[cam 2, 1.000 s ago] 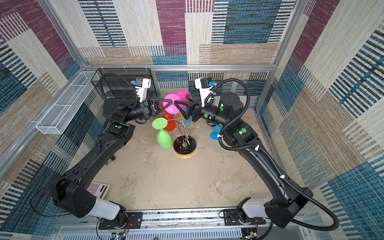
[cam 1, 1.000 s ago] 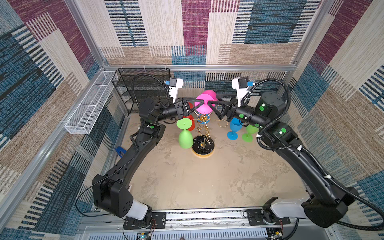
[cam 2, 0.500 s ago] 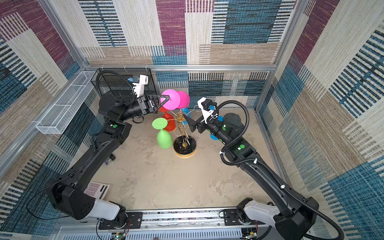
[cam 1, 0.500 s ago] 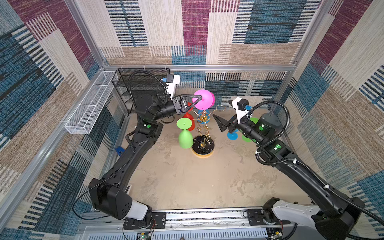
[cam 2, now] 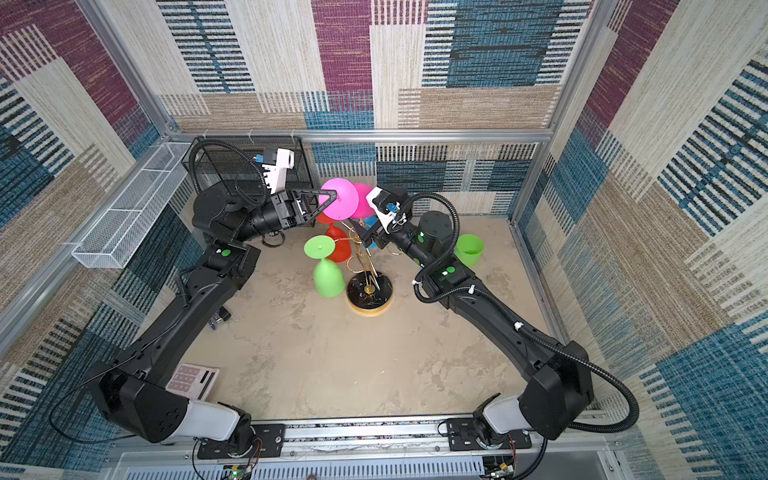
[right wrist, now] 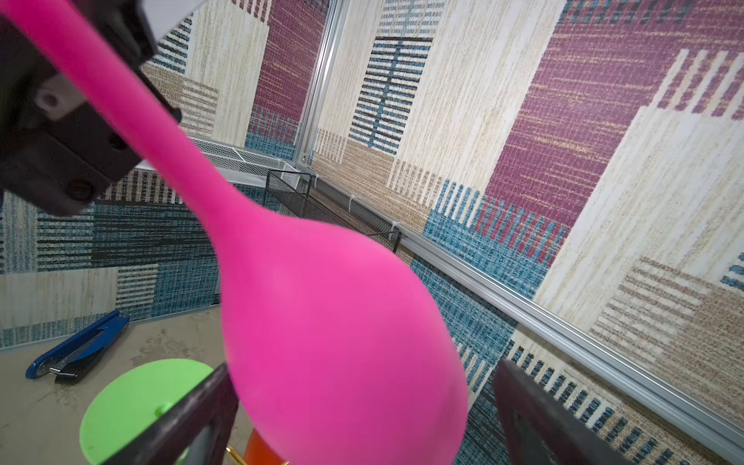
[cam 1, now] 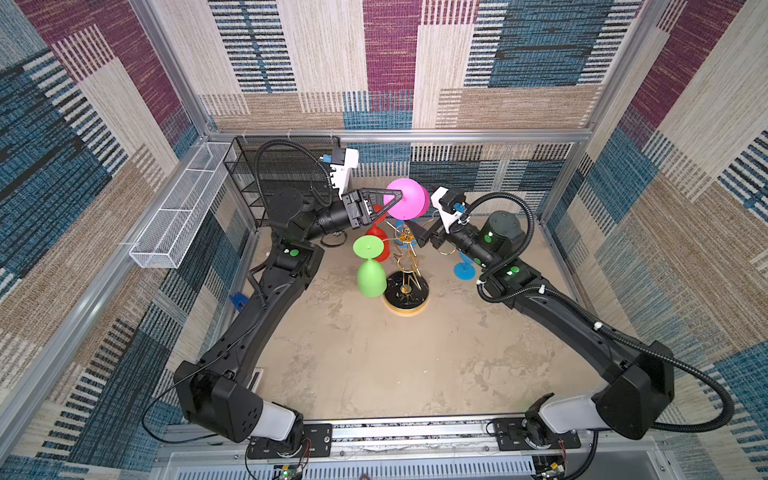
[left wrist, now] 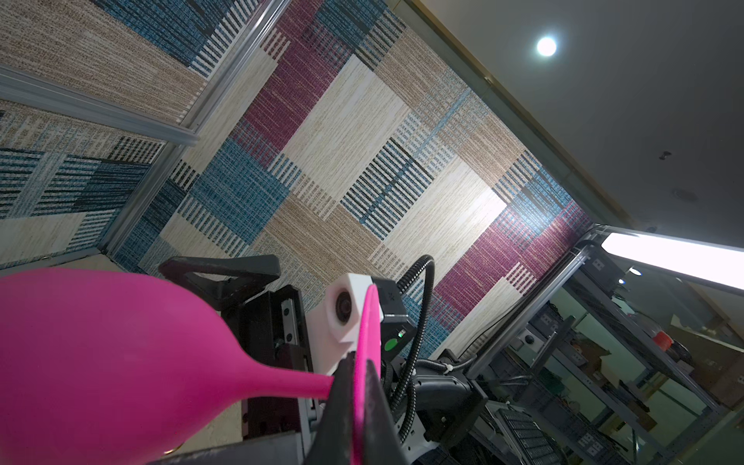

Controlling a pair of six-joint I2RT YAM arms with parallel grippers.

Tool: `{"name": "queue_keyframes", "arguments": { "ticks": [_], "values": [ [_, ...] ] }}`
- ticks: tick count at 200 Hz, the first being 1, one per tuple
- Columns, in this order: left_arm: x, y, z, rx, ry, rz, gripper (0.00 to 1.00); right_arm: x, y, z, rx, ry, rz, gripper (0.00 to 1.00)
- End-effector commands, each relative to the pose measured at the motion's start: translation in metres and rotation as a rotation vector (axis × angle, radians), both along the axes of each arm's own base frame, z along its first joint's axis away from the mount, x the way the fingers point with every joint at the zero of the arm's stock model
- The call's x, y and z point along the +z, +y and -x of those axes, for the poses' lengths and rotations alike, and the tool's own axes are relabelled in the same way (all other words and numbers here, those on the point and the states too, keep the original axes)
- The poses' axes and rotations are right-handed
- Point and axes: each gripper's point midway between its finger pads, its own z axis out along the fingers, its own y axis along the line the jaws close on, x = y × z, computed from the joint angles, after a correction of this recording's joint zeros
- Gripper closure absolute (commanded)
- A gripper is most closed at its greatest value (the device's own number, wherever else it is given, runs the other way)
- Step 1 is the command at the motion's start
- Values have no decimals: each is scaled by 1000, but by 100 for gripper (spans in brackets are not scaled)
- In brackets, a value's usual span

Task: Take the wine glass off the wine glass rack

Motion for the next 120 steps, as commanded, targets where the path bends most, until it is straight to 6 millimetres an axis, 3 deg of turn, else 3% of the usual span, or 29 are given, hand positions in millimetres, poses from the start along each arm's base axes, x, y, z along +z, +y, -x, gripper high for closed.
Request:
{"name": "queue_keyframes", "arguments": {
  "ticks": [1,120],
  "values": [
    [9,3,7,-14,-14,13,100,16,6,-2,20,-66,-31,1],
    [14,5,9,-56,26,28,100,18,19,-13,55,-61,-64,1]
  ]
}}
